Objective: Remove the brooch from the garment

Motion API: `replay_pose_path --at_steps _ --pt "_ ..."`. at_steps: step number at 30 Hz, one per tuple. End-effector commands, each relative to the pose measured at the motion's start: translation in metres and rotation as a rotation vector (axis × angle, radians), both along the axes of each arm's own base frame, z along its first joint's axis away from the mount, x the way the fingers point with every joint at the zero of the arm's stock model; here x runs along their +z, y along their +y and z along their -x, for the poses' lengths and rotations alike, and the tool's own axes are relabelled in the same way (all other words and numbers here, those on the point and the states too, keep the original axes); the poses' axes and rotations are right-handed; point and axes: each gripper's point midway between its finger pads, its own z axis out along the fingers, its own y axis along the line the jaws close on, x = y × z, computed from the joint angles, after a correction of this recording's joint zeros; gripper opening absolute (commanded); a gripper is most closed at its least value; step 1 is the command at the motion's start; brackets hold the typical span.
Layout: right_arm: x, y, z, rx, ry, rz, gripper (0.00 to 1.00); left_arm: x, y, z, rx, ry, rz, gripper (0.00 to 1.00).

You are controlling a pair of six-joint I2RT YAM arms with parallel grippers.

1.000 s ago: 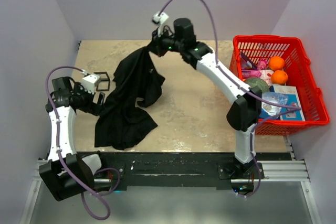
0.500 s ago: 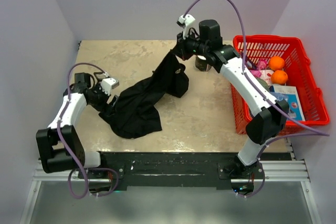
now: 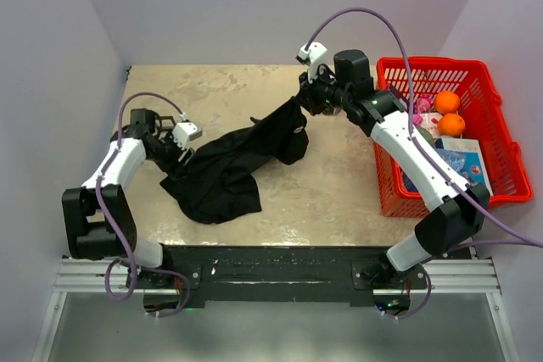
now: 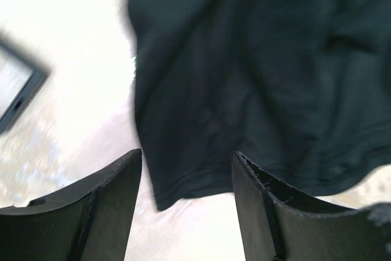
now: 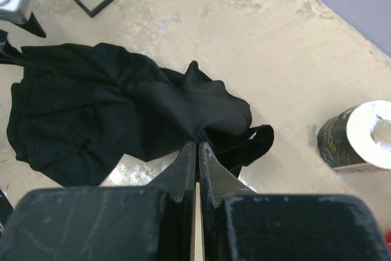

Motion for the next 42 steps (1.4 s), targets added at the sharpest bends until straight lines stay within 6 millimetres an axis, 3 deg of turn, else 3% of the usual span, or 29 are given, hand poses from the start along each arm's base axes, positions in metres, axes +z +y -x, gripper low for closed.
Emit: replay_pose_path --at_steps 1,4,6,9,14,18,20,22,24,27,32,39,42 --pt "0.015 -0.01 -0.001 -0.033 -0.067 -0.001 0.0 0.005 -0.041 0.028 -0.143 0.025 0.057 0.63" --pt "0.012 -0.008 -0.004 -0.026 -0.056 -0.004 0.0 -0.012 -0.046 0.039 -0.158 0.053 -0.012 0.59" --pt "0.011 -0.005 -0.006 -0.023 -0.049 -0.01 0.0 -0.025 -0.038 0.045 -0.127 0.072 -0.07 0.59" --pt "0.012 -0.002 -0.007 -0.017 -0.043 -0.022 0.0 -0.034 -0.031 0.042 -0.083 0.058 -0.121 0.55" --pt "0.008 -0.002 -0.007 -0.019 -0.036 -0.019 0.0 -0.033 -0.031 0.028 -0.037 0.008 -0.142 0.5" --pt "0.006 -0.002 -0.009 -0.025 -0.033 -0.018 0.0 -0.038 -0.031 0.022 -0.023 0.015 -0.149 0.3" --pt "0.006 -0.002 -0.01 -0.025 -0.033 -0.016 0.0 -0.041 -0.026 0.018 -0.001 0.03 -0.174 0.25" --pt "0.004 -0.002 -0.011 -0.025 -0.028 -0.008 0.0 -0.037 -0.021 0.016 0.014 0.018 -0.194 0.25" --pt "0.005 -0.002 -0.012 -0.024 -0.03 -0.006 0.0 -0.027 -0.018 0.015 0.01 -0.016 -0.205 0.36" --pt "0.005 -0.002 -0.011 -0.024 -0.03 -0.003 0.0 -0.023 -0.019 0.036 -0.02 0.026 -0.195 0.45" --pt "0.0 0.0 -0.013 -0.019 -0.018 -0.005 0.0 -0.041 -0.014 0.059 -0.029 0.086 -0.216 0.37" --pt "0.001 0.004 -0.016 -0.012 -0.016 -0.012 0.0 -0.044 -0.007 0.038 0.03 0.047 -0.254 0.33" --pt "0.003 0.003 -0.016 -0.014 -0.022 -0.011 0.0 -0.047 -0.006 0.041 0.017 0.062 -0.263 0.3"
